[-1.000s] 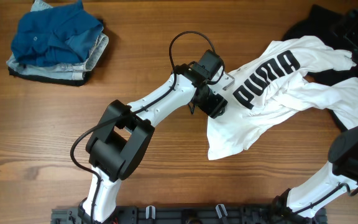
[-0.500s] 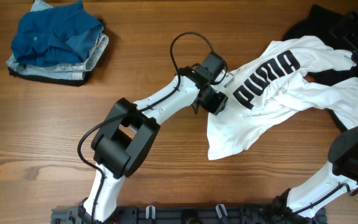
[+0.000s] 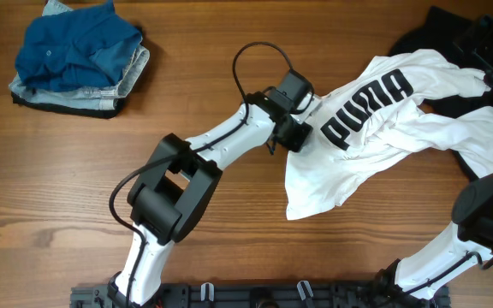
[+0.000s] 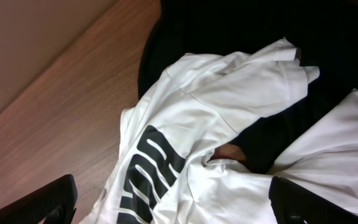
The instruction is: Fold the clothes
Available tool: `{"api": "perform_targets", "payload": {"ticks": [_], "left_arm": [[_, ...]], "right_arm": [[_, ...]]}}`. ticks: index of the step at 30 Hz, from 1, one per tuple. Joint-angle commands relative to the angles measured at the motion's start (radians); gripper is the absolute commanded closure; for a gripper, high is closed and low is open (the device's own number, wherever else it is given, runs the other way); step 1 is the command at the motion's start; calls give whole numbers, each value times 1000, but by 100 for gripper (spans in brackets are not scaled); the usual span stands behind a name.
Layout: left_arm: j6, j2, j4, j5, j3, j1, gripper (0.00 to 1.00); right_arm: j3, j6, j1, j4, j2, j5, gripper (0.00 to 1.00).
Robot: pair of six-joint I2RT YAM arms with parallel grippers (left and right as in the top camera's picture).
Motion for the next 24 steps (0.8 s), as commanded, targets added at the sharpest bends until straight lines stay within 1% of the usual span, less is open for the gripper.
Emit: {"api": "perform_targets", "payload": {"ticks": [1,3,5,6,7,9,10,11,12,15,18,20,21,24], "left_arm": [[12,15,4,-20,16,-16,58],[12,21,21,-17,16,-23,58],[12,34,38,-17,16,-29,60],[11,35,42,-17,16,-31,62],[8,35,42,-18,16,-31,66],[7,35,38,-18,16,-31,80],[4,35,39,-18,16,-31,83],[4,35,42,-18,16,-31,88],[0,35,46,-19,16,-31,96],[-31,27,49,-45,17,-27,96],[-48,-33,-13,-166,29,-2,96],[-49,-114,-94,-290,47,38,96],[-48,-156,-133,-331,54,62,96],[-55,-268,-224,-380,62,141,96]], "right_arm": [[-6,-45,5,-7,-4,-6,1],[-6,-46,5,-11,-4,2,1],[-6,-46,5,-13,-4,2,0],[-6,-45,5,-13,-4,2,0],[-6,-46,5,-13,-4,2,0],[-6,-46,5,-12,-4,2,1],[-6,-45,5,-12,-4,2,1],[-6,-46,5,-12,-4,2,0],[-6,-46,5,-12,-4,2,0],[-6,-46,5,-12,-4,2,1],[-6,-44,5,-12,-4,1,0],[-6,-42,6,-12,-4,-17,9],[-6,-42,9,-11,-4,-25,11],[-6,-42,30,-10,-4,-25,12]]}}
